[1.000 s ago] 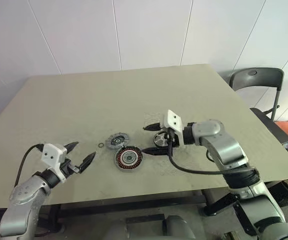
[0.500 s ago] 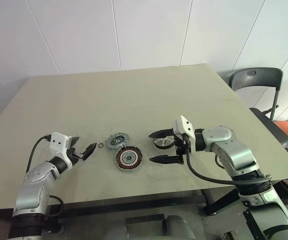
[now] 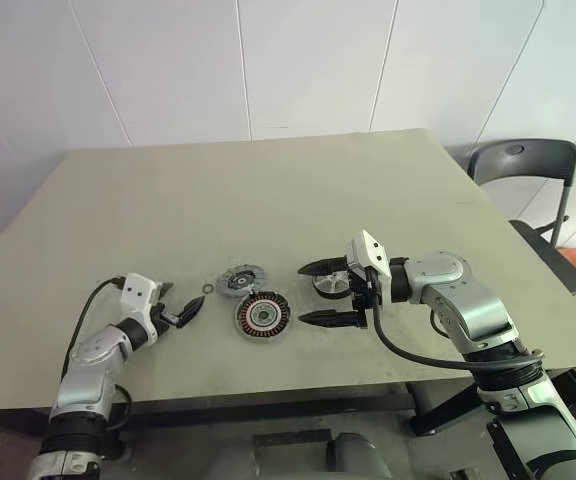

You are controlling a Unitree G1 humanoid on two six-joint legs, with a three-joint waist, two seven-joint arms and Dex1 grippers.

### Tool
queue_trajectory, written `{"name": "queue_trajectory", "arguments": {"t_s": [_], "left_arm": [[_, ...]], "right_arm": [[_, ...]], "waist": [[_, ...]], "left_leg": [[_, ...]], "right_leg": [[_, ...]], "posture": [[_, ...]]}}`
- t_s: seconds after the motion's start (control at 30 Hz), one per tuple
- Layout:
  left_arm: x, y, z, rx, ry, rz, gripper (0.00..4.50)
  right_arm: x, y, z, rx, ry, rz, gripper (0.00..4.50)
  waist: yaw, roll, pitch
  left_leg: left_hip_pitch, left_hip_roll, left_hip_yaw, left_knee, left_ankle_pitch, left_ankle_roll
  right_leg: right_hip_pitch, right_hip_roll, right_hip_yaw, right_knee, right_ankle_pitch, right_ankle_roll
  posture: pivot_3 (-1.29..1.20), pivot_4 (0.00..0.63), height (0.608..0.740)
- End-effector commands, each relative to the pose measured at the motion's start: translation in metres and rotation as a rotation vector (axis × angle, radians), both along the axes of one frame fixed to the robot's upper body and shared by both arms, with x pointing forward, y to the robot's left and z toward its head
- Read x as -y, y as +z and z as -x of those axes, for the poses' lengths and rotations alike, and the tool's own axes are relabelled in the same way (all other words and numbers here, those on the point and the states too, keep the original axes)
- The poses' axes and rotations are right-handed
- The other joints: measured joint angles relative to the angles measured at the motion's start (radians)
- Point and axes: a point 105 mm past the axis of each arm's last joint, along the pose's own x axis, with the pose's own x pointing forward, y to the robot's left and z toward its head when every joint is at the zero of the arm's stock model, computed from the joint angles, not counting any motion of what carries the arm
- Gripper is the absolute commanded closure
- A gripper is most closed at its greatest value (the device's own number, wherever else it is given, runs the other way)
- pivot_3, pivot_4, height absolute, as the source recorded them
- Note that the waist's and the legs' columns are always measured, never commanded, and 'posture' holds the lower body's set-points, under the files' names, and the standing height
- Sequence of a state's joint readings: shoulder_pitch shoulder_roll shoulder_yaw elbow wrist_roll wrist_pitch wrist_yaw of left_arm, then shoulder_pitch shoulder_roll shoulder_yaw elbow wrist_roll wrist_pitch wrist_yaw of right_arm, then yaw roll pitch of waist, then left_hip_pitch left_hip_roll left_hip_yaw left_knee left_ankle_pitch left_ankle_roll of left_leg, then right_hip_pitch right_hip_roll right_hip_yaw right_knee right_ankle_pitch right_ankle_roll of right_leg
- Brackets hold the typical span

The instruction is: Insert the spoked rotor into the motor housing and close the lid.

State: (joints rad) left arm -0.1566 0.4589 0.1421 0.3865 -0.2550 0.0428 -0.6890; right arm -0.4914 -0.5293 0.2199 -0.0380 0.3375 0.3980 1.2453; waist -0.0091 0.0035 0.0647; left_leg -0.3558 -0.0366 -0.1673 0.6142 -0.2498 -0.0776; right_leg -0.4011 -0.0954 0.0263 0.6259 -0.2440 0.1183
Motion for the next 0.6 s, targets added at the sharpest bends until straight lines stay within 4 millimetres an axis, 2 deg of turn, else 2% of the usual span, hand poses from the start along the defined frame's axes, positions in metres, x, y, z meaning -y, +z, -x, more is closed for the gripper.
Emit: {"name": "queue_trajectory", "arguments": {"t_s": [0.03, 0.3, 0.43, 0.6], "left_arm": [[0.000, 0.005, -0.009, 0.038, -0.014, -0.022, 0.00], [0.012, 0.008, -0.017, 0.057, -0.076, -0.001, 0.00], [0.024, 0.012, -0.015, 0.067, -0.143, 0.025, 0.00], [0.025, 0.007, -0.014, 0.049, -0.152, 0.007, 0.00]], "right_arm": [[-0.002, 0.015, 0.001, 0.060, 0.019, -0.033, 0.03], [0.000, 0.013, -0.001, 0.062, 0.010, -0.027, 0.03], [0.000, 0.014, -0.001, 0.062, 0.008, -0.027, 0.03], [-0.001, 0.014, -0.002, 0.063, 0.005, -0.026, 0.03]], "waist": [[0.000, 0.000, 0.000], [0.001, 0.000, 0.000], [-0.001, 0.000, 0.000], [-0.002, 0.000, 0.000]], "left_leg": [[0.000, 0.000, 0.000, 0.000, 0.000, 0.000], [0.001, 0.000, 0.000, 0.001, 0.000, 0.000], [0.001, 0.000, 0.000, 0.000, 0.000, 0.000], [0.000, 0.000, 0.000, 0.000, 0.000, 0.000]], "right_leg": [[0.000, 0.000, 0.000, 0.000, 0.000, 0.000], [0.002, 0.000, 0.000, 0.000, 0.000, 0.000], [0.002, 0.000, 0.000, -0.002, 0.001, 0.002], [0.003, 0.000, 0.000, -0.004, 0.002, 0.004]], "posture": [[0.00, 0.000, 0.740], [0.00, 0.000, 0.740], [0.00, 0.000, 0.740], [0.00, 0.000, 0.740]]}}
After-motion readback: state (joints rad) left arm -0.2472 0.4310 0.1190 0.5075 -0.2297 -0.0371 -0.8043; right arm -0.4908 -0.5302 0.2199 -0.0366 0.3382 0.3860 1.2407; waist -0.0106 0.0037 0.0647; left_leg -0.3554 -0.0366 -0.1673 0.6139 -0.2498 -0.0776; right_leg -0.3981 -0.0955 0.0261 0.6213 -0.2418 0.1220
